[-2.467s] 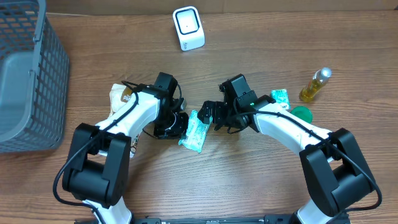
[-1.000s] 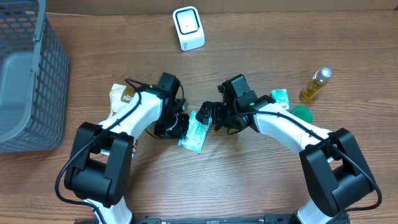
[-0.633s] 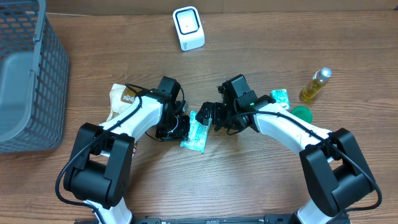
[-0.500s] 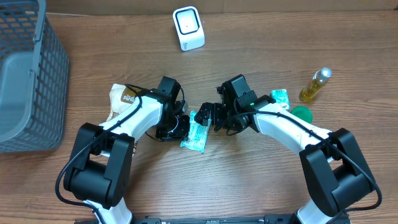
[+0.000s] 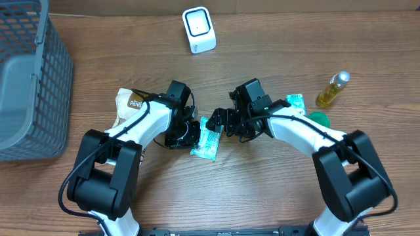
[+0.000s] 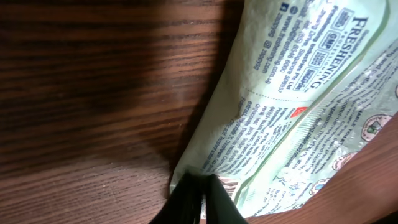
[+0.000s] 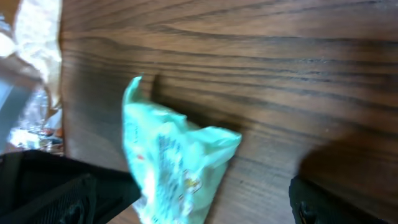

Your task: Scan the item barcode

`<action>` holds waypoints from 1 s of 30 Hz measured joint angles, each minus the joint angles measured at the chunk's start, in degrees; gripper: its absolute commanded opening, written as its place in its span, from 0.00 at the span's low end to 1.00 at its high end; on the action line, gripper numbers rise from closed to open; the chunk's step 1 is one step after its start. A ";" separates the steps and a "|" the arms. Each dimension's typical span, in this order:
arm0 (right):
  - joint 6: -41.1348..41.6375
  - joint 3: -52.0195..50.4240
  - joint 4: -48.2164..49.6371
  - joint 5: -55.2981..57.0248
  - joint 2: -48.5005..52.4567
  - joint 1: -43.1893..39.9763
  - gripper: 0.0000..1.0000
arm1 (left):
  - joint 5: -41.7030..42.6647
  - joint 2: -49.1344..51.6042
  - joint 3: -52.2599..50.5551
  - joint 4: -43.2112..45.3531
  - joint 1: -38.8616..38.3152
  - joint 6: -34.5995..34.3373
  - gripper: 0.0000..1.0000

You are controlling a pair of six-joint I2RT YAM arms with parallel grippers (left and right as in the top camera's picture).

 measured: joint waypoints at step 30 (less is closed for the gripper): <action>-1.09 -0.02 0.79 -0.44 0.79 -0.07 0.90 | -0.81 -2.36 -1.05 -7.15 -0.50 6.62 0.15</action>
